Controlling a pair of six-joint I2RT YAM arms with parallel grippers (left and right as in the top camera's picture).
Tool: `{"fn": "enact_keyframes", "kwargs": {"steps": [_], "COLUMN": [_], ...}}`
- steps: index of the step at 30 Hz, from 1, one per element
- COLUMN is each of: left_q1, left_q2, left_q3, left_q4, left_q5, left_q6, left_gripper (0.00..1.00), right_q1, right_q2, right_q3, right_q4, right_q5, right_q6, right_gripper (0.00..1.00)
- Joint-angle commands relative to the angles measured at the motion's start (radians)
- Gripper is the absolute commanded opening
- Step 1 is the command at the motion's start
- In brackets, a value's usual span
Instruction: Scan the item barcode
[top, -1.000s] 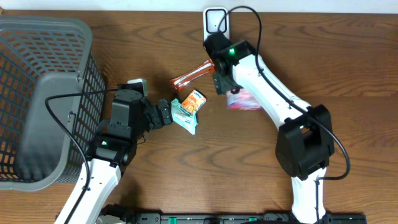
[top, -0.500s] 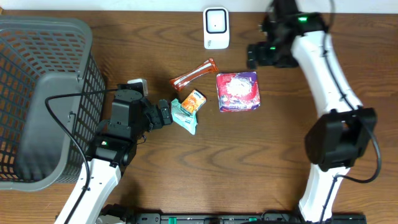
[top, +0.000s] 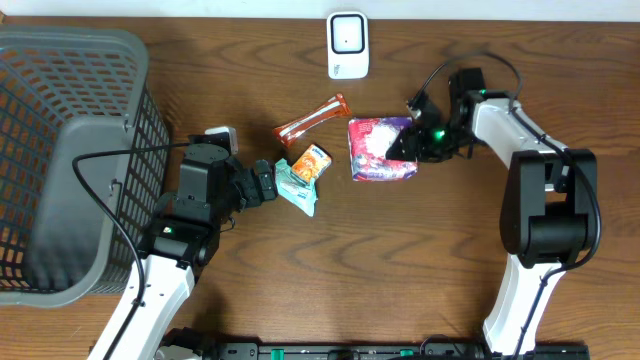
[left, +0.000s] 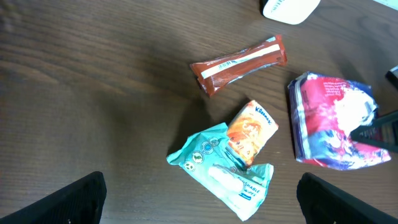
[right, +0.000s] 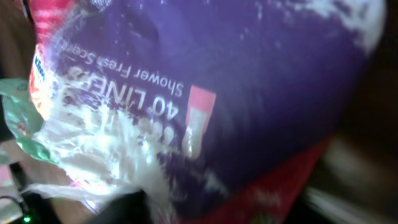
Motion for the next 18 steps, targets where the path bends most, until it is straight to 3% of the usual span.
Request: {"fn": "enact_keyframes", "kwargs": {"steps": [1,10,18], "left_q1": [0.003,0.003,0.003], "left_q2": [0.002,0.002,0.002], "left_q3": [0.007,0.007,0.007], "left_q4": [0.001,0.001,0.001], "left_q5": [-0.012,-0.012,-0.012], "left_q6": [-0.002,-0.002,-0.002], "left_gripper": [0.98,0.98,0.98], "right_q1": [0.008,0.019,0.127], "right_q2": [0.0,-0.159,-0.385], "right_q3": [-0.019,0.063,0.063], "right_q4": [0.012,0.059,0.275], "right_q5": [-0.039,-0.054,0.205], "right_q6": [-0.007,-0.088,-0.157], "right_gripper": [0.02,0.01,0.01]}}
